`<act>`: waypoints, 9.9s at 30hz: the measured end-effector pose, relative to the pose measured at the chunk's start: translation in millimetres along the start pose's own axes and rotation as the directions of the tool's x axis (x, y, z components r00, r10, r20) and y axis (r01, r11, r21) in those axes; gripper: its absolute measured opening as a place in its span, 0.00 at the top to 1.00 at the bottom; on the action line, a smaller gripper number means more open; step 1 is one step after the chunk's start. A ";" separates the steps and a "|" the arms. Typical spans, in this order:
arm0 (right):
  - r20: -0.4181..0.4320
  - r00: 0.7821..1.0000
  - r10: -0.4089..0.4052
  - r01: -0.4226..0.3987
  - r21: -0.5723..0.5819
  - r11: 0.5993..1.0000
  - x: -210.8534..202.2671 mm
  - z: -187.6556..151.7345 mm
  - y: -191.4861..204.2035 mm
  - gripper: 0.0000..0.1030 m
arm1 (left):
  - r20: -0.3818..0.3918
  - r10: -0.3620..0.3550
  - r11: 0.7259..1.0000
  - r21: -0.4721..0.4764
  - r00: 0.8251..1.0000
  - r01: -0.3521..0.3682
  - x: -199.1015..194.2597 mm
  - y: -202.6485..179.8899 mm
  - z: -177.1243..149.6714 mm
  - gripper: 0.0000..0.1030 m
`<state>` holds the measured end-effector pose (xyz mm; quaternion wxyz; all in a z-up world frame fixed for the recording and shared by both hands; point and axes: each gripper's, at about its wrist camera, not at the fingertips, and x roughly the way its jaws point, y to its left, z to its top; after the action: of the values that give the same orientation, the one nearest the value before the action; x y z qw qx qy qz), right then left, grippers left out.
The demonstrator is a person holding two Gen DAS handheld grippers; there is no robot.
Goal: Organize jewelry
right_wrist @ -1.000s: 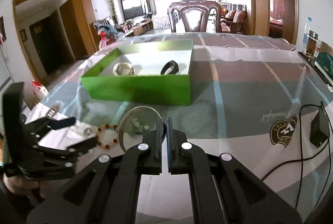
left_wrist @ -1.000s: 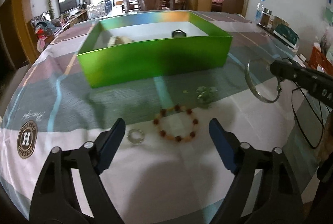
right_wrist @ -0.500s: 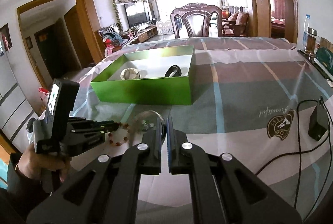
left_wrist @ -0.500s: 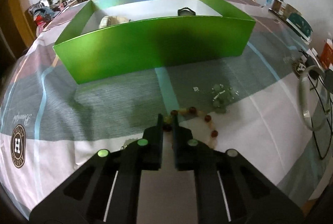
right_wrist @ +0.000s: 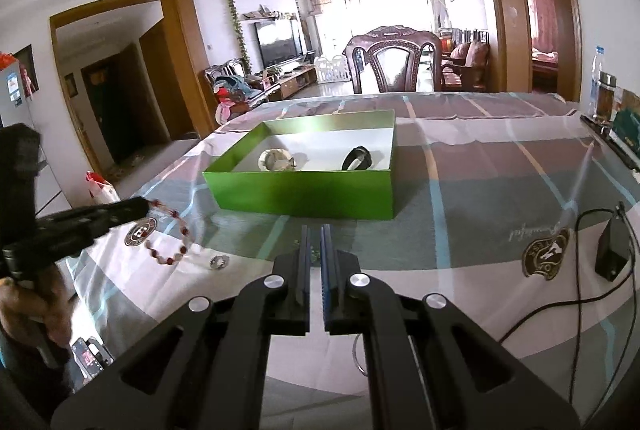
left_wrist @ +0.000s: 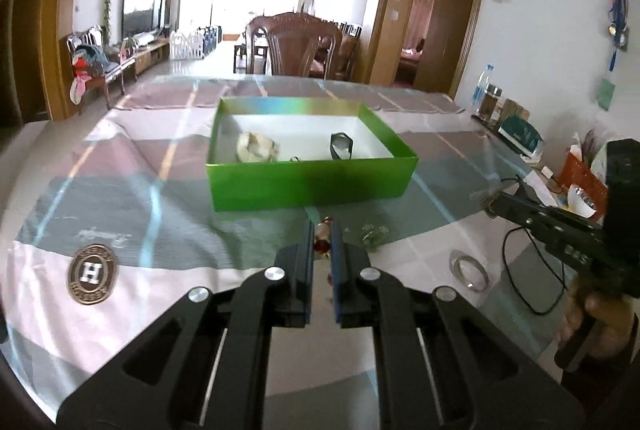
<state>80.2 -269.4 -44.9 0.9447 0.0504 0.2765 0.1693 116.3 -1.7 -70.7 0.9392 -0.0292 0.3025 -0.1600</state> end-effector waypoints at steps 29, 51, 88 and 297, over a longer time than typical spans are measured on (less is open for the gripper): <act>-0.182 0.982 -0.055 0.040 -0.086 0.995 23.6 -42.8 15.8 0.98 | -0.023 -0.023 0.999 -0.033 0.999 0.023 -13.0 15.9 -21.0 0.92; -0.054 0.998 0.023 -0.028 -0.095 0.995 -5.9 -20.2 39.2 0.97 | -0.021 -0.018 1.000 -0.017 1.000 0.017 -23.1 10.1 -23.5 0.92; -0.082 0.983 0.165 -0.148 0.188 0.971 200.4 148.1 -11.9 0.74 | -0.092 0.142 0.989 -0.026 0.986 -0.145 173.9 39.6 175.7 0.18; -0.003 0.974 -0.226 0.226 0.032 0.974 -1.6 0.4 53.1 0.03 | 0.023 0.222 0.975 -0.016 0.975 -0.221 -30.8 -7.4 7.8 0.04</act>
<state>63.7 -220.2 -33.8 0.9570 0.0338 0.2827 0.0562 95.1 0.8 -45.9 0.9546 -0.0035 0.2933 -0.0518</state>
